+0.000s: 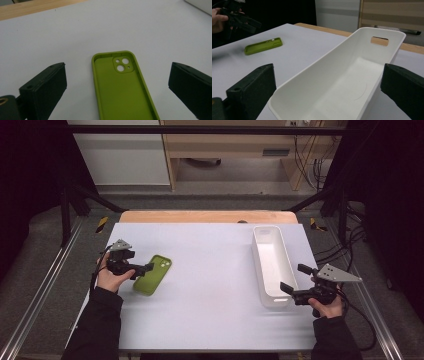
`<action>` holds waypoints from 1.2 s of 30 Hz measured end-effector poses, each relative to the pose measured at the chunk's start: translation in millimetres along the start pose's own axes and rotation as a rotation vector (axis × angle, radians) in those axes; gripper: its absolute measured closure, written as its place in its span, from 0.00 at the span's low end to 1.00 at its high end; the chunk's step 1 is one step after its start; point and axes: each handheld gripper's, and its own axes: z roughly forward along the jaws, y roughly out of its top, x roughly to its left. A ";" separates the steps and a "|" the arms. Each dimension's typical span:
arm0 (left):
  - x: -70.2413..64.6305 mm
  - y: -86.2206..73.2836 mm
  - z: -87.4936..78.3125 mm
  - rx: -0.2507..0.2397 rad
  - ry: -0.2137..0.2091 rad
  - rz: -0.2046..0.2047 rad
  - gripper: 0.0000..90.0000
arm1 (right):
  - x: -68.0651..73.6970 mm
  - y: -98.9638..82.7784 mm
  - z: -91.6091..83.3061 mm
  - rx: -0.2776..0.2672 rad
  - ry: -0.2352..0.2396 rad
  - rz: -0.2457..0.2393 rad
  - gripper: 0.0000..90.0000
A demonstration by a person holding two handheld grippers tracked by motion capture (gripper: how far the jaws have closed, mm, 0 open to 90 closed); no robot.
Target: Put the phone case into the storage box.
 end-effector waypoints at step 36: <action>3.6 -22.2 13.5 0.114 0.052 -0.033 0.06 | -0.2 0.5 -0.5 -0.005 0.001 -0.005 0.01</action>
